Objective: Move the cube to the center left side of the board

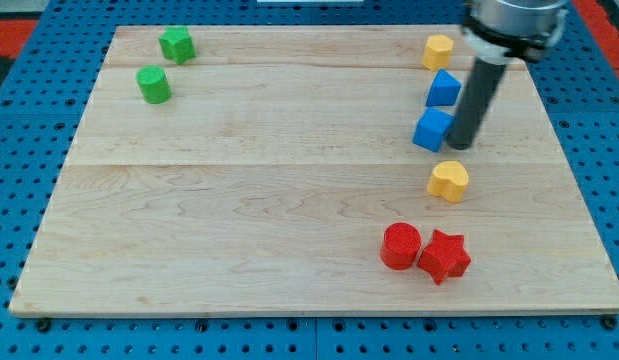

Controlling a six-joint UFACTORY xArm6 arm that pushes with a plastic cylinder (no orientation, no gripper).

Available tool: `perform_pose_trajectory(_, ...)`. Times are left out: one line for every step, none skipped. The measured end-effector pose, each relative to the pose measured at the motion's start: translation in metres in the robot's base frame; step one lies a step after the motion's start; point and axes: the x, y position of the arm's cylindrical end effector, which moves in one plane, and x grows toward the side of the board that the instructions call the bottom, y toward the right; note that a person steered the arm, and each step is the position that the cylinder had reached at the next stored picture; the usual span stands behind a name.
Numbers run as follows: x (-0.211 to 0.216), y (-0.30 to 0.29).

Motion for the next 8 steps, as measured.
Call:
perform_pose_trajectory(-0.003,-0.047)
perform_pose_trajectory(-0.01,0.024)
perform_pose_trajectory(-0.041,0.019)
perform_pose_trajectory(-0.041,-0.073)
perform_pose_trajectory(-0.032,-0.192)
perform_pose_trajectory(-0.027,-0.23)
perform_pose_trajectory(-0.006,-0.196)
perform_pose_trajectory(0.023,-0.253)
